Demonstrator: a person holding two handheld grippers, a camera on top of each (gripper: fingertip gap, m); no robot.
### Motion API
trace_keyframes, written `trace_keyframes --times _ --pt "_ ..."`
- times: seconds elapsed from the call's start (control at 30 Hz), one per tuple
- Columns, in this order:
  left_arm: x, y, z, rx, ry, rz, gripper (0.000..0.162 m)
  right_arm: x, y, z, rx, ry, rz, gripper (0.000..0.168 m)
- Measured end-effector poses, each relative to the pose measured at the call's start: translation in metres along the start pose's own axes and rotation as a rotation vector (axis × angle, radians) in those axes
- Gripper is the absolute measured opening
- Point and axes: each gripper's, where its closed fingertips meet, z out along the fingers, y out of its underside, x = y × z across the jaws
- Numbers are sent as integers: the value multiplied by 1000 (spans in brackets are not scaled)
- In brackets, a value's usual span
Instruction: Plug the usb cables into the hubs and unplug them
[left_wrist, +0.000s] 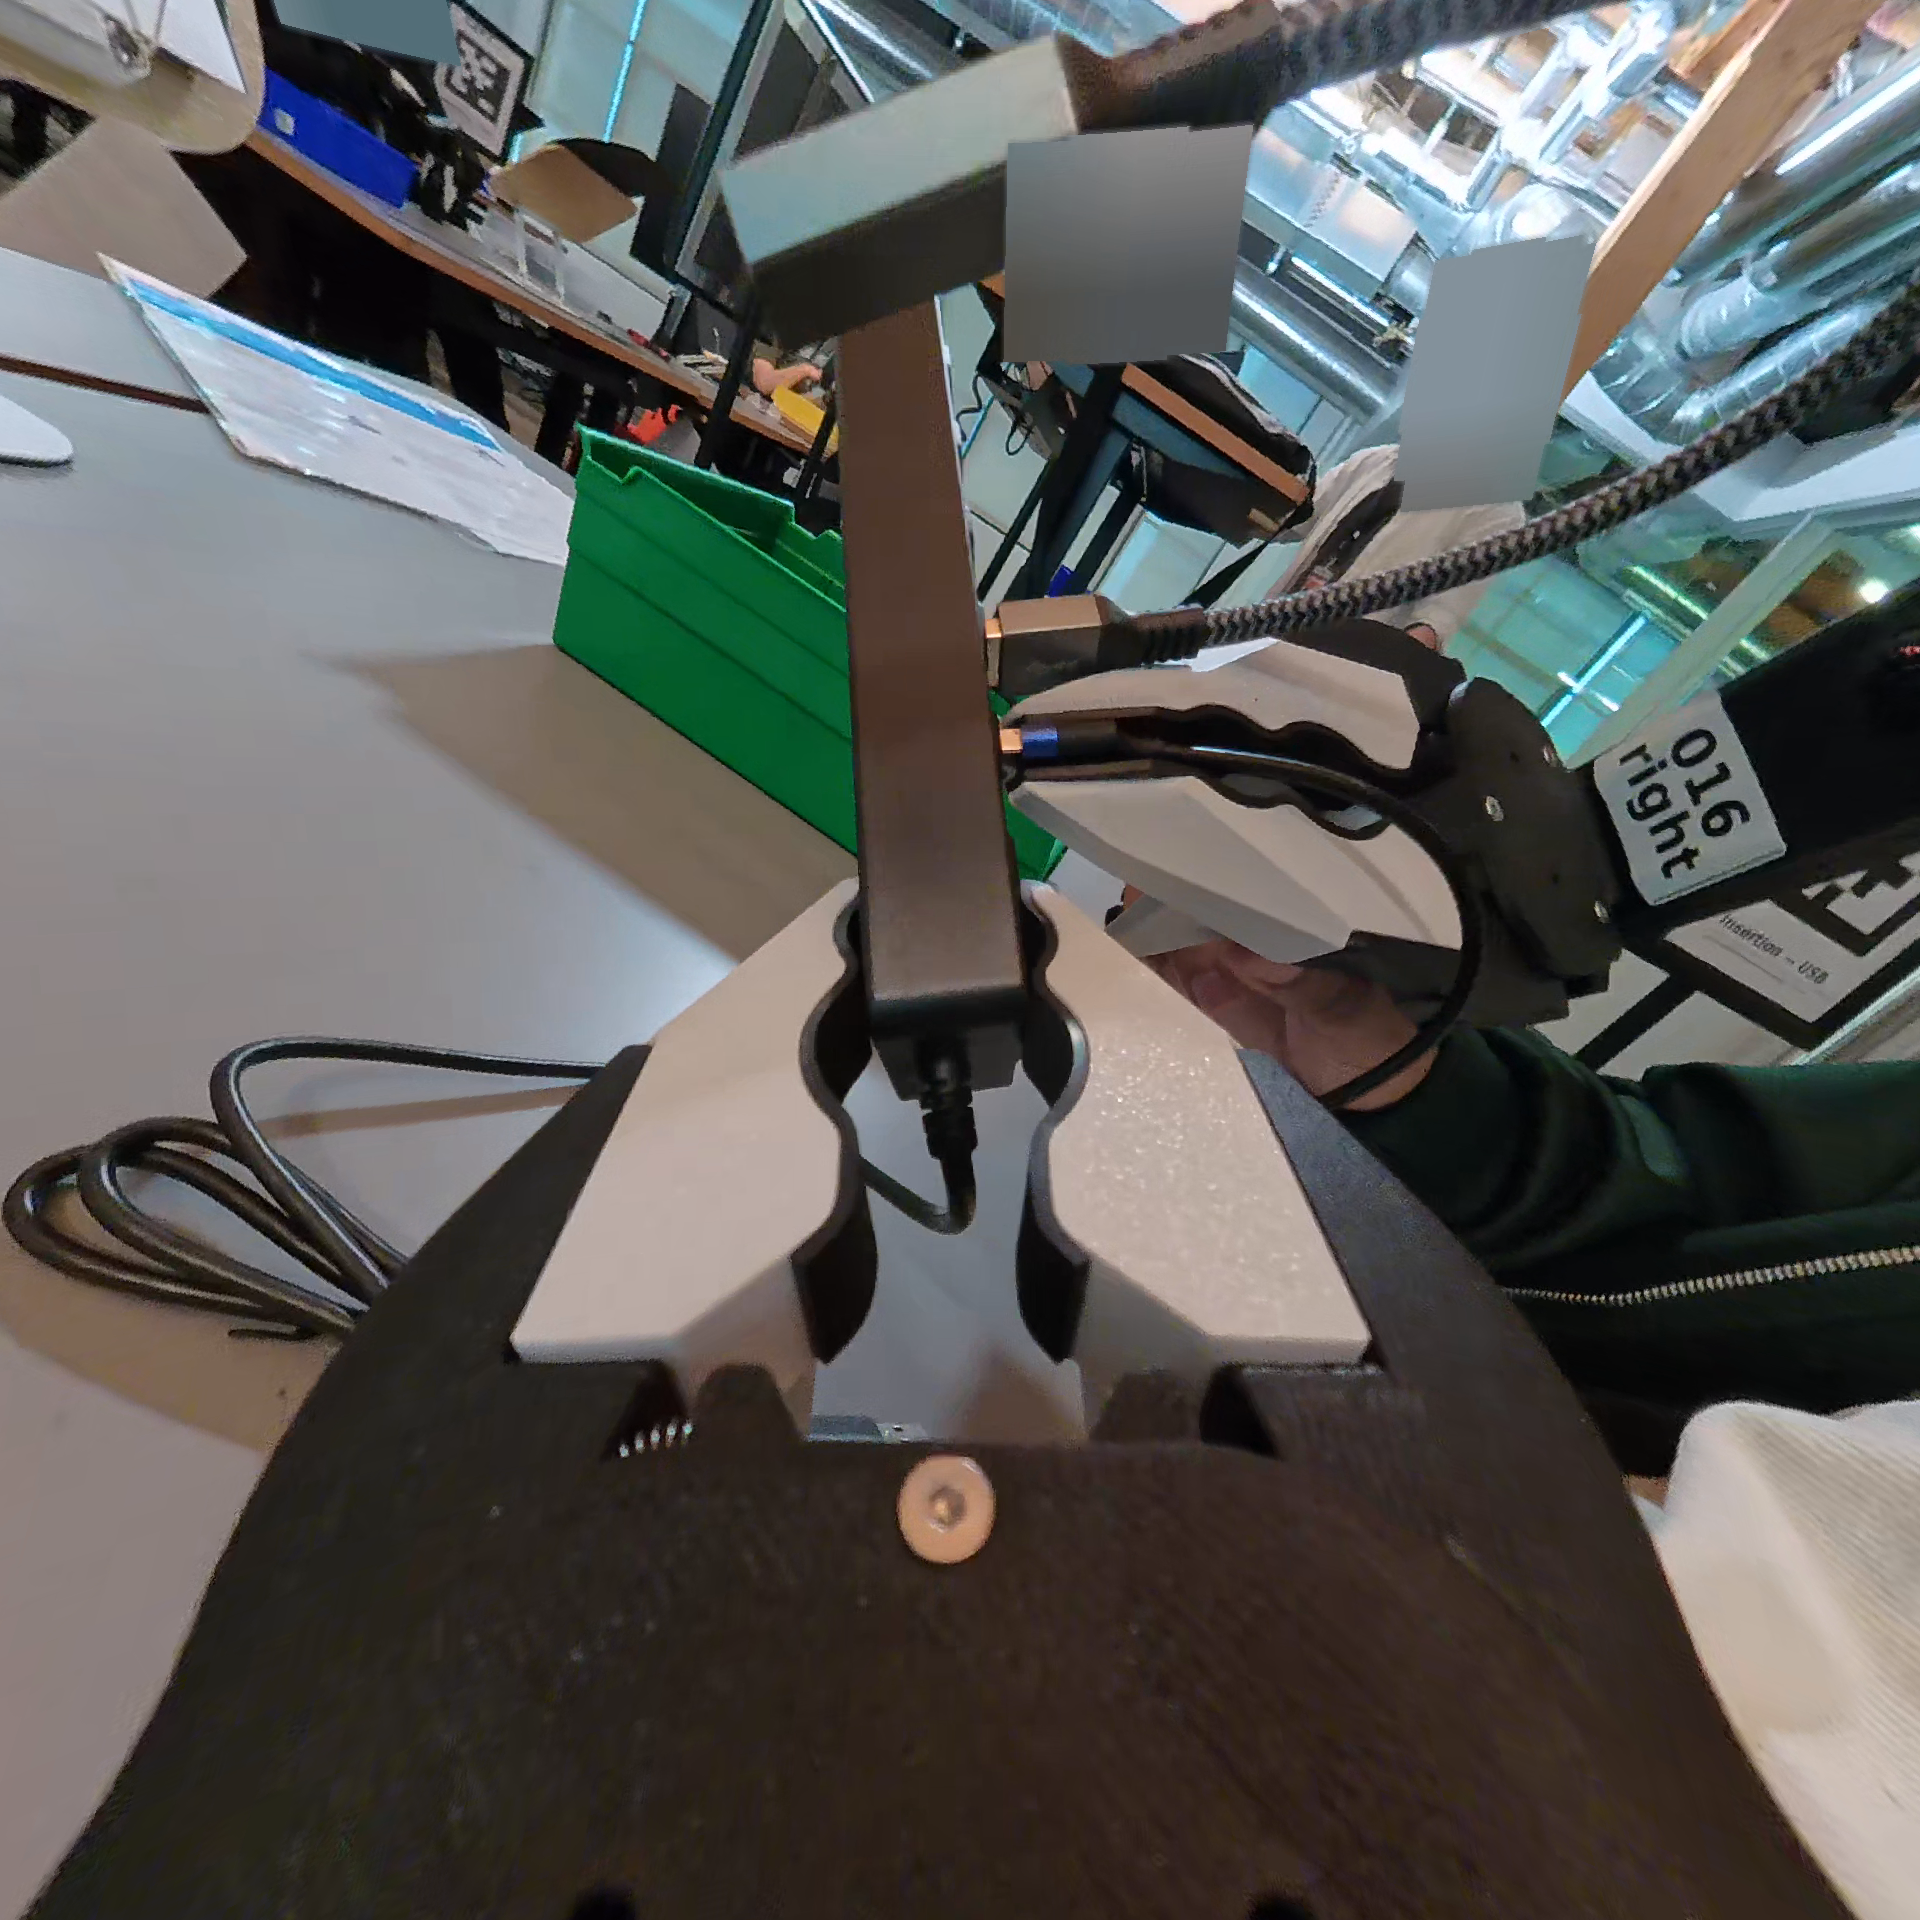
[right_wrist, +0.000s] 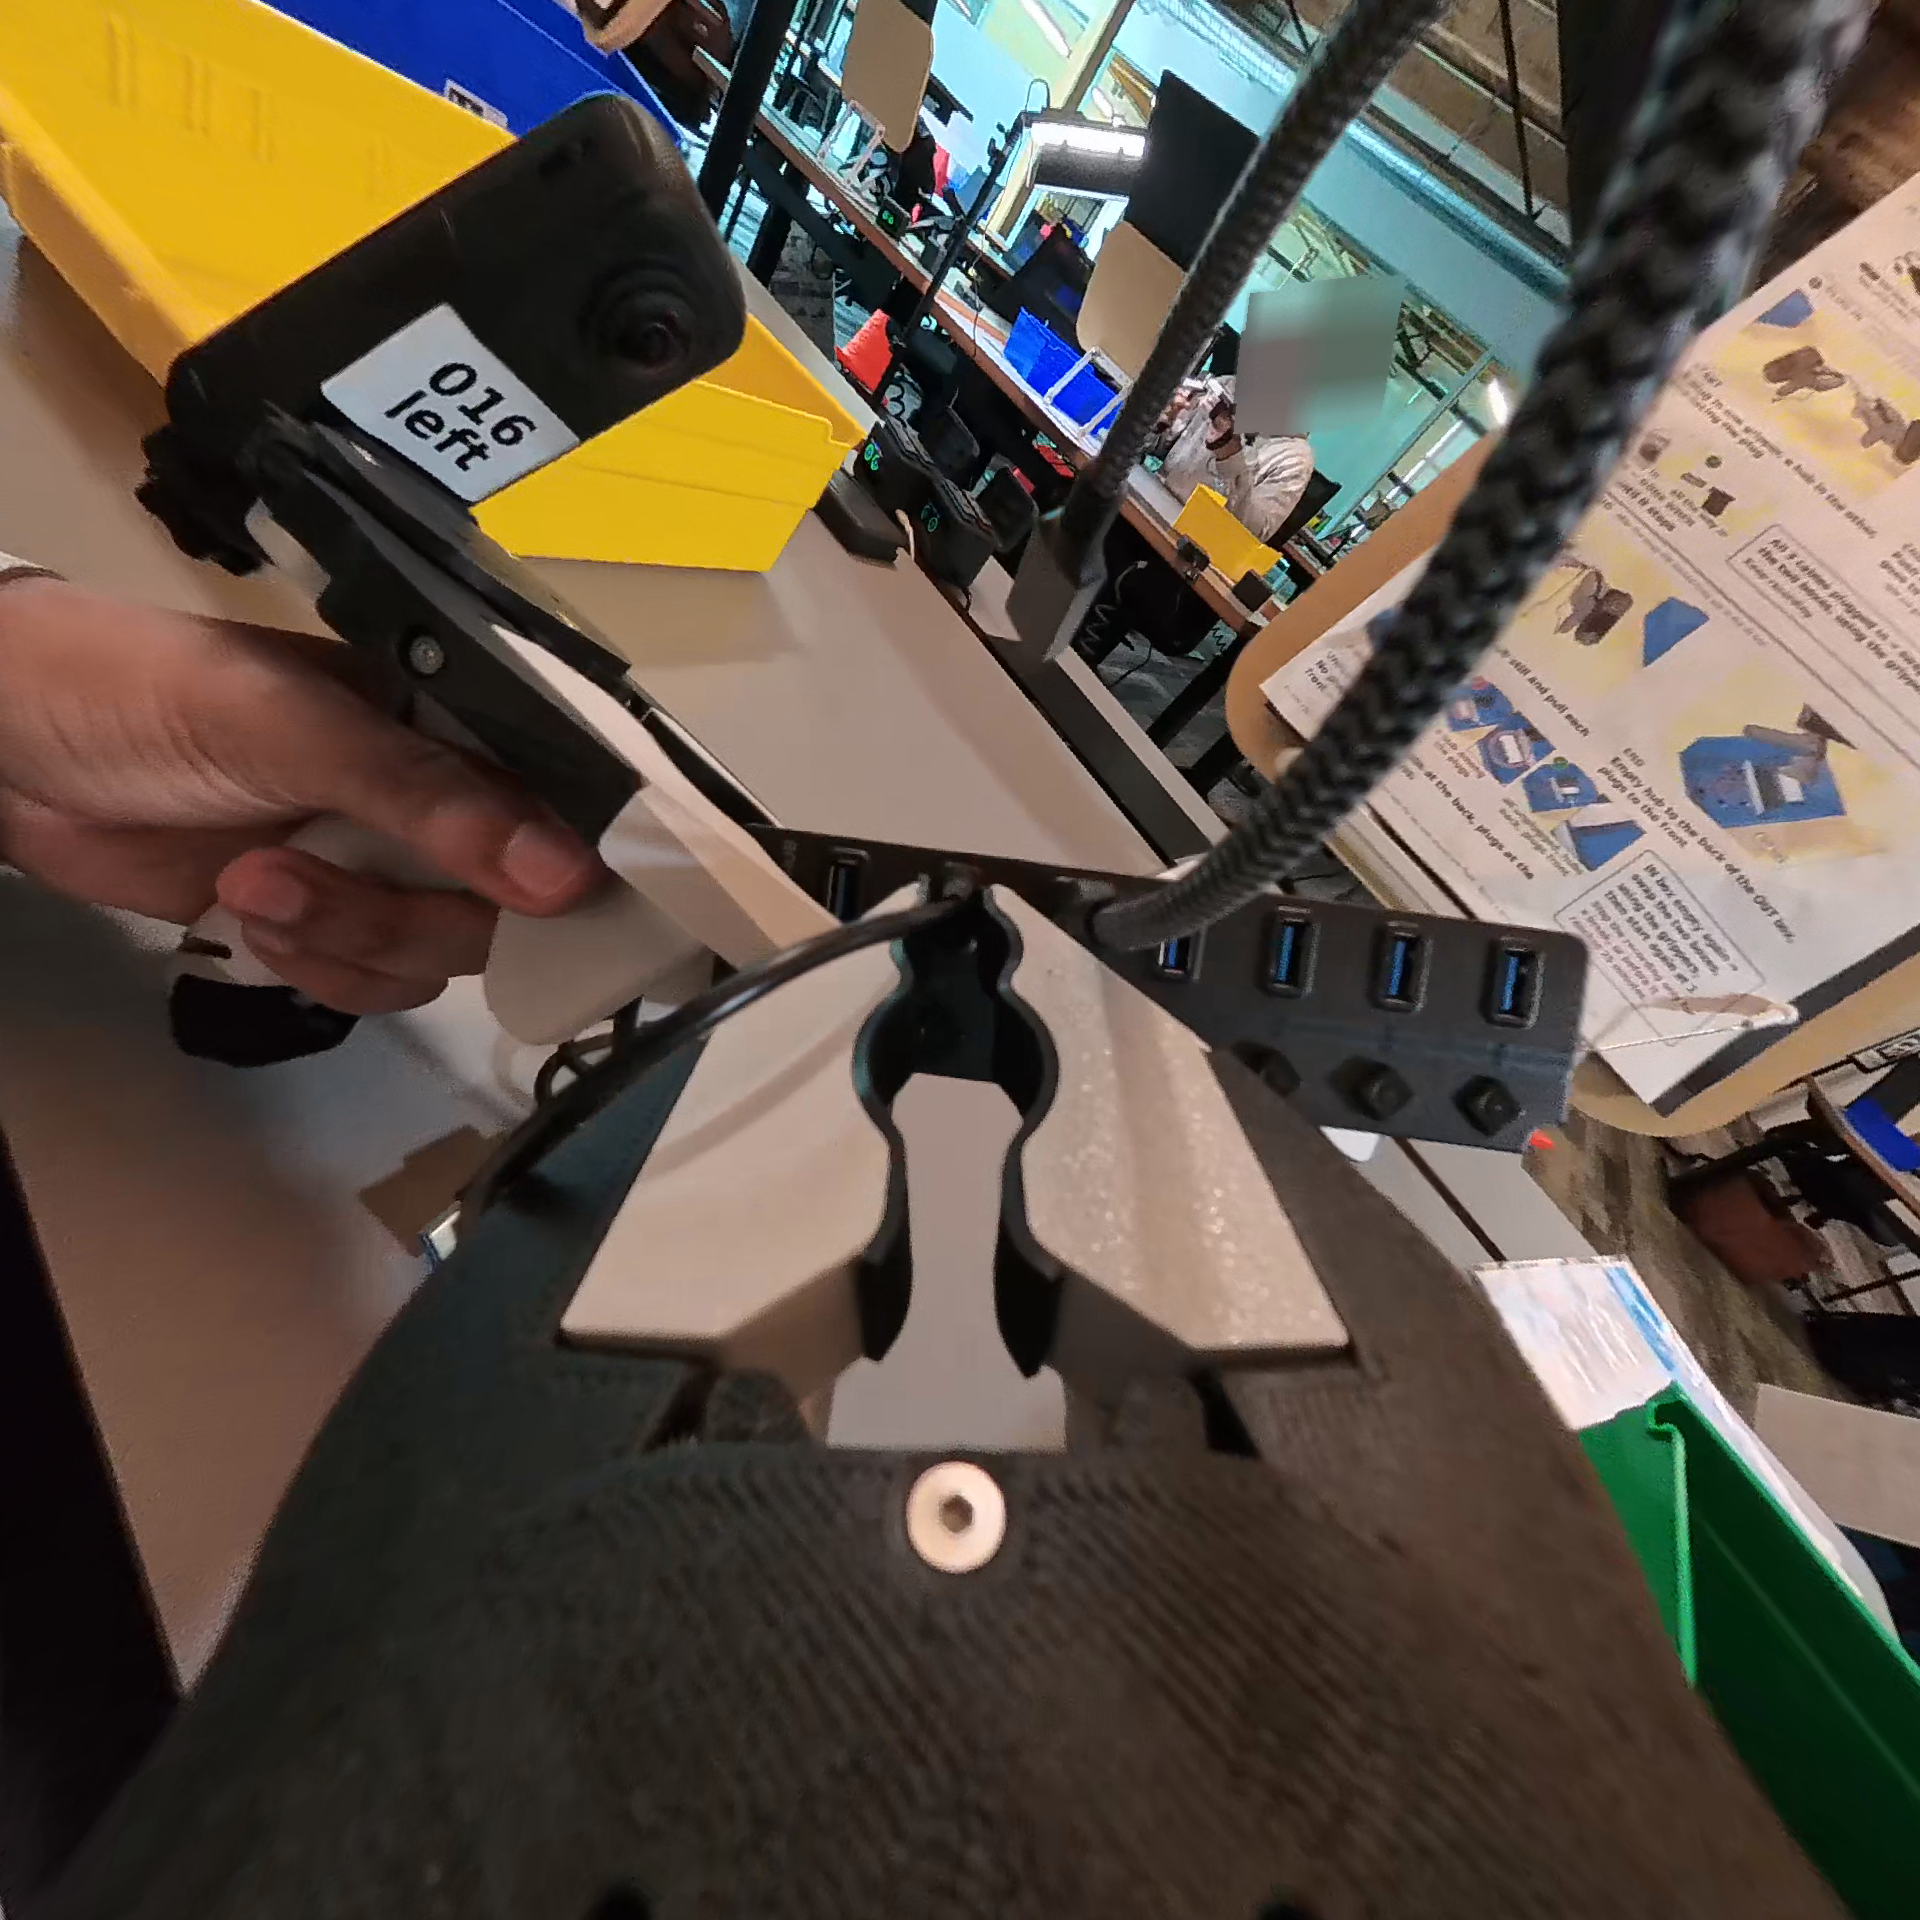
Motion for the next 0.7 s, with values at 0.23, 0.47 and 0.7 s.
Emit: trace_keyframes --times 0.23,0.47,0.7 --pt "-7 -1 4 1 -28 -138 22 2 -3 -3 6 13 2 6" --pt "-40 -36 -28 131 -112 -217 22 4 -62 -27 171 46 -66 6" --pt "-39 -10 -17 4 -141 -38 22 132 -18 -69 -31 344 -90 7"
